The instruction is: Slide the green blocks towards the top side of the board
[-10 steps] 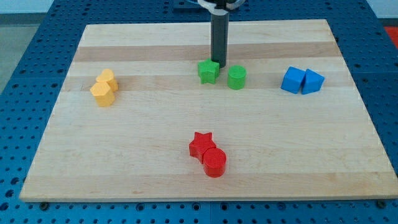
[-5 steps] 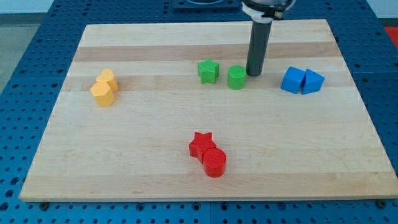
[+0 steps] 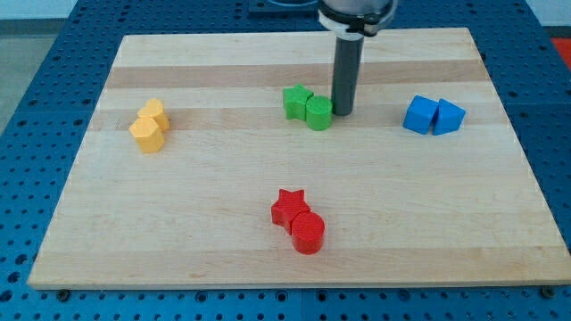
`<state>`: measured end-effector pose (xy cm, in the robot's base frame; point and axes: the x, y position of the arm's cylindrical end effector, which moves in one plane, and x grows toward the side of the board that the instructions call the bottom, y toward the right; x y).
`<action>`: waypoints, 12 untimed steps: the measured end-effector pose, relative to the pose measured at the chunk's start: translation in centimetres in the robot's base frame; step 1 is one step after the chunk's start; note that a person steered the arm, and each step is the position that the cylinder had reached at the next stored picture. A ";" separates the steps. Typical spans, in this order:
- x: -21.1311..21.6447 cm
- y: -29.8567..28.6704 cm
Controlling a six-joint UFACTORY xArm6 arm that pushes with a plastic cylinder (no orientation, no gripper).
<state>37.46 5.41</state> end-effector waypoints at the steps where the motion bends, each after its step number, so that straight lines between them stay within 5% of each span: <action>1: 0.0 -1.5; 6: 7.3 -1.5; 12: 1.6 -5.4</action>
